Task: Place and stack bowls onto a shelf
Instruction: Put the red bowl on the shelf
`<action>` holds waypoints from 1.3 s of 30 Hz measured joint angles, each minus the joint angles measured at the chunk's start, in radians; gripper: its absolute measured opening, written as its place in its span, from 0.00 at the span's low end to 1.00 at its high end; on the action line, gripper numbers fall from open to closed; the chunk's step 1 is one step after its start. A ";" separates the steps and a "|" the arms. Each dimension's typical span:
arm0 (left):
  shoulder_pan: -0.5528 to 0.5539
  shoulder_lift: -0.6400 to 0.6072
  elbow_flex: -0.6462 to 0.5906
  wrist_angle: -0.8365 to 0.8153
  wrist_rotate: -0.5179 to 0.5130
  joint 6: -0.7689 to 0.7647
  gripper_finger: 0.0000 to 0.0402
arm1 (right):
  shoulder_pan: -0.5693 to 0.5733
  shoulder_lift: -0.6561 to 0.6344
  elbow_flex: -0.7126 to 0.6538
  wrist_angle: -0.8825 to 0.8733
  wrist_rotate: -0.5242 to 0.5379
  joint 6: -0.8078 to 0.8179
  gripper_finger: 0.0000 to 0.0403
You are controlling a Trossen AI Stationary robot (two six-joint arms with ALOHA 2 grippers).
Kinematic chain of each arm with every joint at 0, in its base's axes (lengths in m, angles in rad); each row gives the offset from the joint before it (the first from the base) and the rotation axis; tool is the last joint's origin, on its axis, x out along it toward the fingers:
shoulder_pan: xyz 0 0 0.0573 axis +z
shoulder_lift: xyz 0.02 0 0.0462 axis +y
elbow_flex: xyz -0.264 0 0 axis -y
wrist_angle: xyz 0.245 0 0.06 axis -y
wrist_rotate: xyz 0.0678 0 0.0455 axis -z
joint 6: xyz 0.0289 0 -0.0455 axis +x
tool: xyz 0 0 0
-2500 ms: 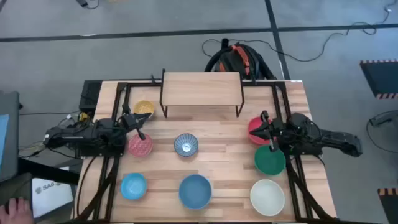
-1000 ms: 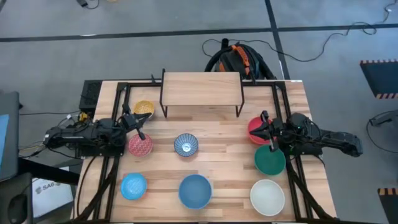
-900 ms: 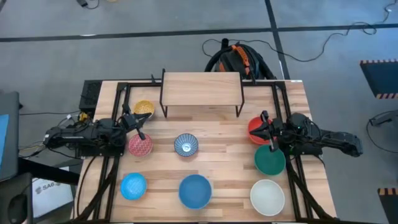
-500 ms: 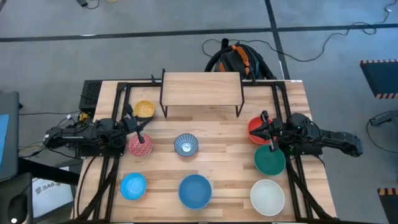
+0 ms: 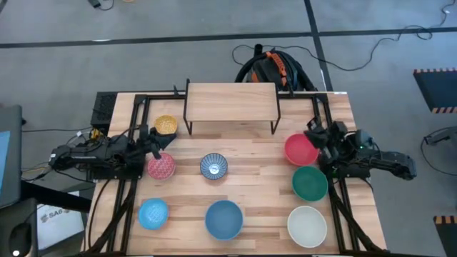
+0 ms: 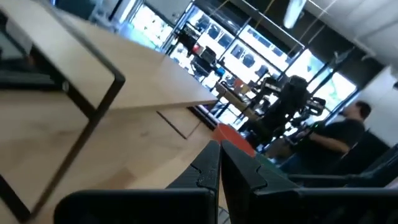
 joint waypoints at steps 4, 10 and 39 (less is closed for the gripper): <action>-0.004 0.053 0.000 0.106 0.003 -0.024 0.00 | -0.002 0.012 0.017 -0.129 0.356 0.198 0.10; -0.027 0.193 0.001 0.280 -0.016 0.013 0.00 | -0.001 0.142 0.126 -0.422 0.292 0.299 0.10; -0.028 0.679 0.427 0.150 -0.051 0.266 0.39 | -0.087 0.838 0.943 -1.643 0.282 0.158 0.22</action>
